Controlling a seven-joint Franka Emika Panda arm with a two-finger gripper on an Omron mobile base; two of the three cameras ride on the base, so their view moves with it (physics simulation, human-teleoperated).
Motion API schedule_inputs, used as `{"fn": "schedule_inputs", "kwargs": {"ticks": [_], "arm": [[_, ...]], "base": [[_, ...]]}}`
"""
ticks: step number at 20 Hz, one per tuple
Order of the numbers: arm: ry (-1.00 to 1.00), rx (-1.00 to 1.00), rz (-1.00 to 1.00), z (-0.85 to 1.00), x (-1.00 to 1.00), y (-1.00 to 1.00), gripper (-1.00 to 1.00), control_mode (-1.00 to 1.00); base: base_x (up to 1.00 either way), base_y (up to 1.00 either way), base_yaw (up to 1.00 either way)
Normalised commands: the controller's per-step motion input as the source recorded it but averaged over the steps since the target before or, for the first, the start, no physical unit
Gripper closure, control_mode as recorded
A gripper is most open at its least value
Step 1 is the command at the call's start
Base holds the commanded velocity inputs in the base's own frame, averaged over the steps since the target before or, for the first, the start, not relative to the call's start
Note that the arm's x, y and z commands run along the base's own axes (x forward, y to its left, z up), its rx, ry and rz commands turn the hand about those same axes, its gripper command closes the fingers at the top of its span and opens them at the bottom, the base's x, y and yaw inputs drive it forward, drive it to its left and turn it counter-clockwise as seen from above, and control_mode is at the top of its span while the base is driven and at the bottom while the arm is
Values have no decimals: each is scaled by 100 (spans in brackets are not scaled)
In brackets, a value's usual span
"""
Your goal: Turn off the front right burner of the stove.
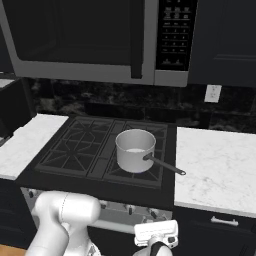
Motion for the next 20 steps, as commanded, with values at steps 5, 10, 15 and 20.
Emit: {"fn": "schedule_inputs", "kwargs": {"ticks": [5,10,15,20], "arm": [[-3,0,0,13,8,-2,-100,-100],[-5,0,0,18,0,0,-100,-100],[-1,0,0,0,0,3,-100,-100],[0,0,0,0,0,3,-100,-100]], "base": [[0,0,0],[0,0,0],[0,0,0],[0,0,0]]}}
